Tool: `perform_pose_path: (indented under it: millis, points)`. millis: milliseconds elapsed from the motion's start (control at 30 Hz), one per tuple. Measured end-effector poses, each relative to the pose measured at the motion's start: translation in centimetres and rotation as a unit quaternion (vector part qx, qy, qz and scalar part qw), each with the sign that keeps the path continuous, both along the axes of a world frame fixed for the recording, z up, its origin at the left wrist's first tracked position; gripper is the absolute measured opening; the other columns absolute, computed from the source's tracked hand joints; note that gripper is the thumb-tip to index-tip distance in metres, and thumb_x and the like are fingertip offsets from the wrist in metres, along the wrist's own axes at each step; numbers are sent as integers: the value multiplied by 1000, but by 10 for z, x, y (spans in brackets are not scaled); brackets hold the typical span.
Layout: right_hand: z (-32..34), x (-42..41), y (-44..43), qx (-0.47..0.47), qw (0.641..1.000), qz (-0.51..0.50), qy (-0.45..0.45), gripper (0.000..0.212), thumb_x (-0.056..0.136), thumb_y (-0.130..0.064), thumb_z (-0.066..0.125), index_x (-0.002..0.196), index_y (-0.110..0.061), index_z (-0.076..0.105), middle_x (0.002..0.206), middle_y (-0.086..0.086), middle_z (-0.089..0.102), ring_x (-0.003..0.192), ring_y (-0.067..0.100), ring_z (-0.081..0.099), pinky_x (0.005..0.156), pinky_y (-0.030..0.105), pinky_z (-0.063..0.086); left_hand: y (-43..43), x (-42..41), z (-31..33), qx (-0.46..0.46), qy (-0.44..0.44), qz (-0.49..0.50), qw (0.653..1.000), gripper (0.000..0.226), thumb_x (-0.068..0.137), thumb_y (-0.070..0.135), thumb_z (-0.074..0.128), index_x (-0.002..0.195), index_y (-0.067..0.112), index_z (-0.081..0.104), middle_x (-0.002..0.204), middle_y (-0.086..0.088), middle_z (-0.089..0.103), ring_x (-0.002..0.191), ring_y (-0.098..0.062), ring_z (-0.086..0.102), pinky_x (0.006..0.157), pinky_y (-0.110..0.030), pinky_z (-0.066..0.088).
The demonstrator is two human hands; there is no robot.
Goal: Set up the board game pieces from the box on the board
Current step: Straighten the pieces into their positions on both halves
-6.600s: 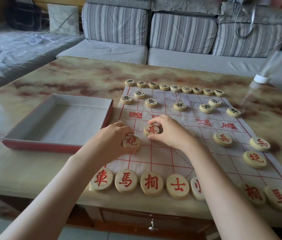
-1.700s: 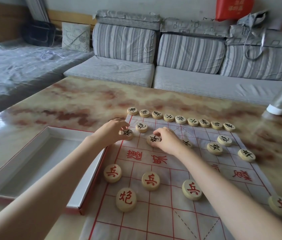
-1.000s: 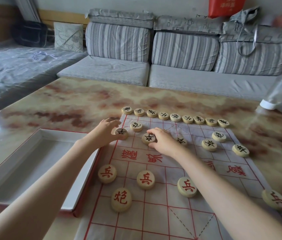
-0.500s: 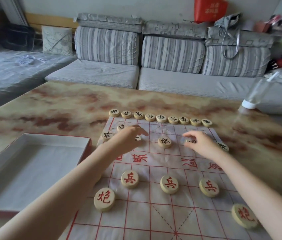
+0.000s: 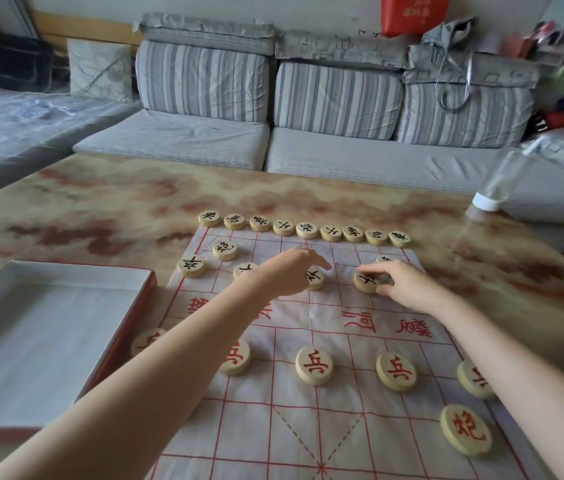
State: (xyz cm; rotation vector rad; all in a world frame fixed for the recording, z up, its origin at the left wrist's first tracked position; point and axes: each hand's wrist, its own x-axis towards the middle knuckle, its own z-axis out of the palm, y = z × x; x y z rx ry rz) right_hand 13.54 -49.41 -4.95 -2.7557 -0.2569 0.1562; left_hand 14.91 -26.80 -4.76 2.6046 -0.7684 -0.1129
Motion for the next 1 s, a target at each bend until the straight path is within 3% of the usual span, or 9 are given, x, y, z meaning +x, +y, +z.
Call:
perform_pose_path:
  millis: [200, 333, 500, 567, 667, 733, 867, 933, 1000]
  points:
    - [-4, -4, 2, -1, 998, -35, -61, 38, 81, -37, 69, 114, -20, 63, 100, -8, 49, 89, 10, 46, 76, 21, 29, 2, 3, -4, -13, -10, 18, 1000, 38, 85, 19, 63, 122, 18, 59, 127, -3, 58, 115, -19, 55, 94, -26, 41]
    - [-13, -4, 8, 3, 990, -97, -102, 41, 74, -46, 72, 97, -13, 64, 95, -3, 50, 86, 15, 51, 73, 30, 39, 0, 2, -10, -33, -37, 40, 998, 44, 83, 24, 65, 124, 13, 56, 123, -7, 60, 110, -23, 57, 90, -26, 42]
    - [-22, -5, 18, -14, 978, -157, -140, 56, 67, -61, 69, 58, -21, 30, 101, 6, 60, 89, 26, 60, 68, 34, 48, 0, -2, -15, -58, -51, 53, 996, 49, 82, 26, 67, 127, 12, 53, 121, -8, 60, 103, -22, 60, 84, -25, 45]
    - [-21, -8, 23, -24, 974, -168, -150, 63, 67, -62, 68, 56, -23, 20, 91, 5, 58, 79, 24, 56, 52, 28, 36, 1, -3, -16, -64, -51, 53, 995, 50, 82, 27, 67, 128, 11, 53, 121, -8, 59, 101, -22, 60, 83, -24, 45]
    - [-16, -11, 26, -46, 969, -187, -156, 59, 68, -64, 67, 60, -19, 29, 78, 3, 49, 67, 20, 47, 44, 24, 16, 1, -4, -15, -69, -50, 55, 995, 51, 82, 28, 66, 129, 11, 52, 122, -7, 59, 99, -21, 61, 79, -20, 42]
    - [-15, -11, 26, -52, 967, -192, -157, 56, 69, -64, 67, 67, -16, 38, 75, 3, 49, 65, 19, 46, 44, 24, 14, 1, -5, -15, -69, -49, 56, 995, 51, 82, 28, 66, 129, 11, 51, 122, -6, 59, 97, -20, 61, 78, -19, 42]
    - [-11, -15, 24, -19, 973, -183, -138, 60, 68, -65, 66, 57, -16, 33, 67, 0, 44, 59, 18, 42, 45, 26, 21, 1, -5, -15, -69, -45, 55, 995, 51, 83, 29, 66, 129, 12, 51, 123, -6, 59, 97, -21, 62, 79, -23, 45]
    - [-7, -16, 17, -3, 980, -159, -116, 55, 68, -61, 69, 83, -9, 58, 88, 4, 57, 79, 21, 55, 58, 28, 34, 2, -4, -16, -70, -41, 54, 995, 52, 83, 28, 66, 130, 12, 50, 123, -6, 59, 98, -21, 62, 80, -22, 45]
    - [-2, -19, 12, 2, 987, -139, -85, 64, 71, -50, 73, 121, -14, 55, 120, 2, 53, 107, 19, 54, 74, 26, 34, 3, -4, -17, -73, -35, 49, 996, 53, 82, 27, 66, 130, 12, 50, 124, -7, 58, 102, -21, 61, 86, -26, 49]
